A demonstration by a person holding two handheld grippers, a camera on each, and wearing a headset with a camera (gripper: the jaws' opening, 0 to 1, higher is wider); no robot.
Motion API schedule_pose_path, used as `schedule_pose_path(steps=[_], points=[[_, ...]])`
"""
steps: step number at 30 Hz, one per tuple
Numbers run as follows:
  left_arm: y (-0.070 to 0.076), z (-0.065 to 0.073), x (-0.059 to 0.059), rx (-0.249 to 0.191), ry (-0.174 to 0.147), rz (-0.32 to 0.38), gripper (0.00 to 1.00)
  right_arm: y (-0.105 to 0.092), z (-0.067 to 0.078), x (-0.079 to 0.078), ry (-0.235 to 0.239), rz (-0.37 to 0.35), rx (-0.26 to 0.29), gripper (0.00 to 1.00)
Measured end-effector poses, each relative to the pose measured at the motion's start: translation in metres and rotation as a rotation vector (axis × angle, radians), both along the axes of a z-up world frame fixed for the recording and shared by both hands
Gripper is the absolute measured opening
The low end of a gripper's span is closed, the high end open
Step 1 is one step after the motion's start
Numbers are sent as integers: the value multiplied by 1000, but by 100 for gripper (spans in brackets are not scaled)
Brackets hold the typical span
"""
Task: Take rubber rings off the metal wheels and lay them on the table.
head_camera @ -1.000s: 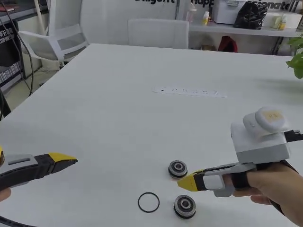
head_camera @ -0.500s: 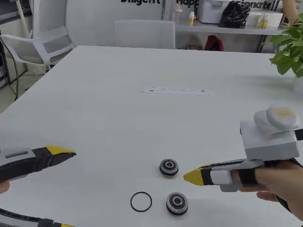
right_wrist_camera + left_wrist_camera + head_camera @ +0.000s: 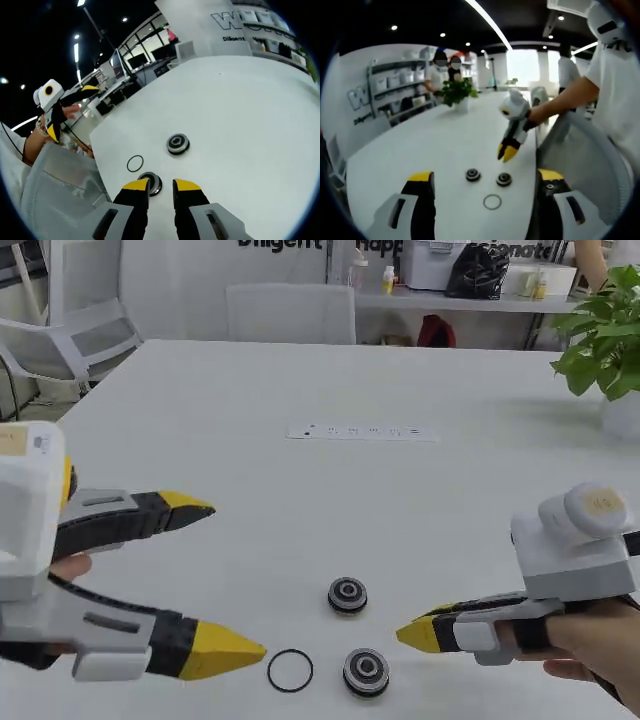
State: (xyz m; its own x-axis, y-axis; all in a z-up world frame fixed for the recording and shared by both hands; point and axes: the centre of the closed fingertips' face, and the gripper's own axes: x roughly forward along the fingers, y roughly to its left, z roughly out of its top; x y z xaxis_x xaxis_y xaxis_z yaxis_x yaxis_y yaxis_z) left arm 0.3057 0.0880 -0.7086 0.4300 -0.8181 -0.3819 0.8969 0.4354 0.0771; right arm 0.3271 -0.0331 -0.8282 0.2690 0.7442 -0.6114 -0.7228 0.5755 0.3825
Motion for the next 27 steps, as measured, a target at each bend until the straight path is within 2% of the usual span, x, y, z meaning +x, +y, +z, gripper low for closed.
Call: schedule_pose_path(steps=[2, 5, 10, 11, 13, 16, 19, 23, 25, 27], points=[[-10, 5, 6, -10, -14, -16, 83, 0, -4, -2, -14, 34, -21, 16], [-25, 8, 13, -6, -31, -50, 79, 6, -9, -11, -27, 121, -10, 18], [-53, 8, 18, -8, -58, -128, 69, 8, -14, -14, -79, 177, -42, 21], [-59, 7, 18, -15, -62, -153, 67, 8, -15, -14, -80, 183, -43, 21], [-70, -1, 17, -3, -53, -194, 61, 7, -19, -16, -68, 193, -54, 22], [-83, -12, 18, 24, -73, -238, 55, 7, -22, -19, -71, 212, -64, 23], [-90, -28, 21, 46, -54, -247, 50, 9, -23, -20, -83, 227, -64, 23], [-95, -40, 20, 20, -16, -256, 45, 10, -27, -21, -104, 247, -83, 24], [-97, -49, 19, 23, -1, -262, 42, 11, -29, -20, -112, 254, -91, 24], [-98, -60, 17, 37, 28, -262, 40, 12, -31, -20, -131, 267, -103, 24]])
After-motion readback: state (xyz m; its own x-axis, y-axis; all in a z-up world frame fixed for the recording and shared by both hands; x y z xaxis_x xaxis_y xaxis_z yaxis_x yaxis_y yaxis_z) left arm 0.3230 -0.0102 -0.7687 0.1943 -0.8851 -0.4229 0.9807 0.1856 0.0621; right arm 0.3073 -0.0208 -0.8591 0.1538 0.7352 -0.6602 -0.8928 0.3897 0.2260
